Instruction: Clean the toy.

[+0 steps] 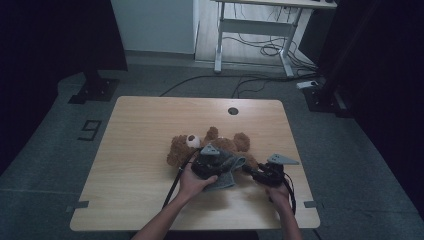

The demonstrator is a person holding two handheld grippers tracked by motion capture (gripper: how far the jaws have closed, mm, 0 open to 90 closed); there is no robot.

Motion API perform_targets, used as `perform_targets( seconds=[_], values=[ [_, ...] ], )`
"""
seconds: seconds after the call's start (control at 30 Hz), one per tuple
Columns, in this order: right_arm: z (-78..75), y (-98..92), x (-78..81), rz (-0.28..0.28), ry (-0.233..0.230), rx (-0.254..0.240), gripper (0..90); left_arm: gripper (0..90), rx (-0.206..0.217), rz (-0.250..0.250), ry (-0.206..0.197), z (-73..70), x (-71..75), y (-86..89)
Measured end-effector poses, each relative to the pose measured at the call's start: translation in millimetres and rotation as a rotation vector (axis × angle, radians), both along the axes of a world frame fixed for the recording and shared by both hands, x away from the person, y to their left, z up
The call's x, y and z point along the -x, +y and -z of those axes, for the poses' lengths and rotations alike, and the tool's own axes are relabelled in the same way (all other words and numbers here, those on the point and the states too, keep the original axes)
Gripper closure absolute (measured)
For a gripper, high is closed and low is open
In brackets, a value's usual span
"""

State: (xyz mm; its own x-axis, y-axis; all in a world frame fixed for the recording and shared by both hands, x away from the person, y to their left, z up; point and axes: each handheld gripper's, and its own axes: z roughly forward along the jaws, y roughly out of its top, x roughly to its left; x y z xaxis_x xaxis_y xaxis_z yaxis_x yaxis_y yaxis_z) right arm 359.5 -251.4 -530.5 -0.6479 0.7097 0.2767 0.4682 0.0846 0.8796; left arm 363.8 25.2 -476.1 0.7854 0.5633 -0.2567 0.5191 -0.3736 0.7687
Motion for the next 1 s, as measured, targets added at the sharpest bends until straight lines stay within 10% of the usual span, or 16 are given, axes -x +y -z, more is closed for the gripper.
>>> perform_targets(
  seconds=[1.0],
  values=[
    [1.9,-1.3,-1.5,0.001,0.008,-0.013,60.8,78.1,0.057,-0.193,-0.006,-10.7,4.0,107.0]
  ],
)
